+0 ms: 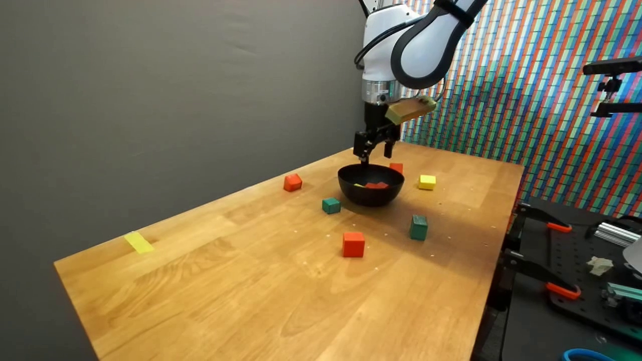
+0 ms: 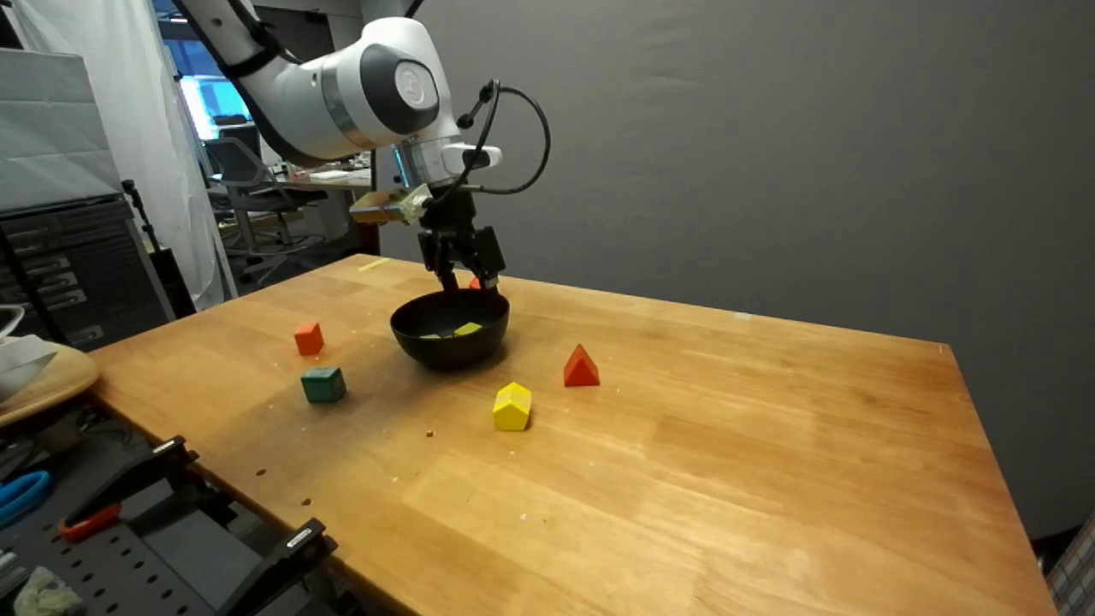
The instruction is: Remove the blocks from the bowl
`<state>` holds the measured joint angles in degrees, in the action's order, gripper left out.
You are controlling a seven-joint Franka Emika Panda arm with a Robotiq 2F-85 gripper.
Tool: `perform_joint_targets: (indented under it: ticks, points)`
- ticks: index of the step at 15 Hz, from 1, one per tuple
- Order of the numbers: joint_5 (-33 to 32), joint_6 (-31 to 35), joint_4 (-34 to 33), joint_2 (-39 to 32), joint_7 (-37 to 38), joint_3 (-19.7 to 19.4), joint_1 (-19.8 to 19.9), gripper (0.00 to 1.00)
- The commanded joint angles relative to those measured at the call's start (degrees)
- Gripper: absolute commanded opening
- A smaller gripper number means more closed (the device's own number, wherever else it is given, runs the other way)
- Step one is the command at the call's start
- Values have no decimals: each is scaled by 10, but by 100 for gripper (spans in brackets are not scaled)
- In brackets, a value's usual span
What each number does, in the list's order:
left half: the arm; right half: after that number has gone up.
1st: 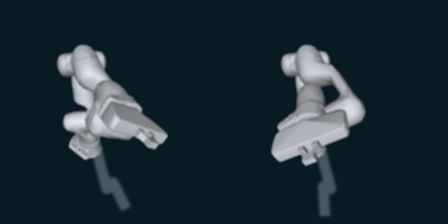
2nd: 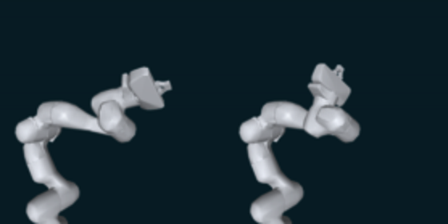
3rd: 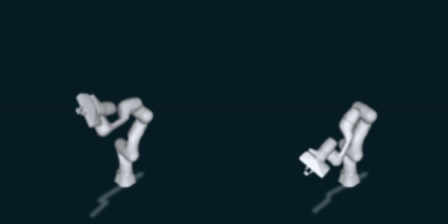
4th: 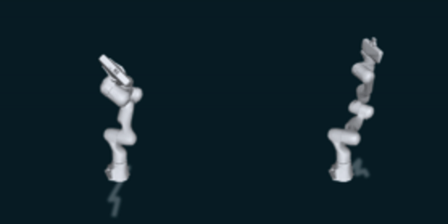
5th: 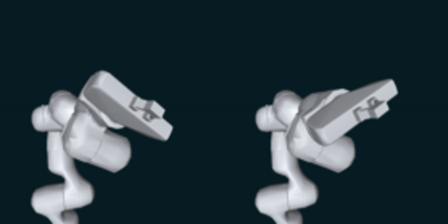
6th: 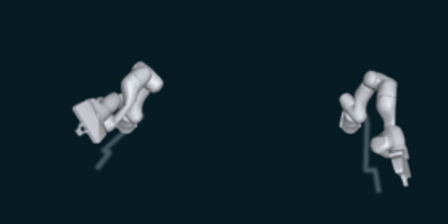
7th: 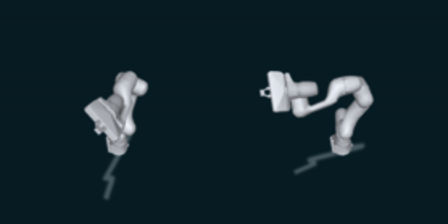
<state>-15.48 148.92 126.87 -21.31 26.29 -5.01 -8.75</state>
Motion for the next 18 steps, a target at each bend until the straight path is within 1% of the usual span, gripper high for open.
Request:
perform_joint_targets:
  ticks: [1, 2, 3, 4, 5, 6, 7, 9, 10, 11, 12, 13, 16, 18]
  points:
    - [14, -22, -87, -70, -20, 11, -18, 100]
    - [18, -29, -104, -83, -27, 13, -21, 100]
    - [19, -36, -118, -95, -34, 13, -23, 95]
    - [24, -48, -130, -105, -45, 14, -21, 79]
    - [26, -57, -140, -114, -54, 15, -20, 74]
    - [31, -69, -146, -120, -68, 17, -14, 73]
    - [44, -77, -150, -124, -88, 25, -4, 66]
    - [67, -90, -159, -133, -118, 33, 11, 58]
    - [75, -97, -163, -137, -129, 34, 15, 51]
    - [85, -101, -165, -141, -140, 38, 21, 38]
    - [92, -105, -166, -143, -149, 40, 26, 32]
    - [98, -107, -167, -145, -156, 42, 29, 23]
    - [122, -114, -169, -144, -174, 51, 41, 29]
    - [130, -117, -165, -135, -175, 52, 42, 28]
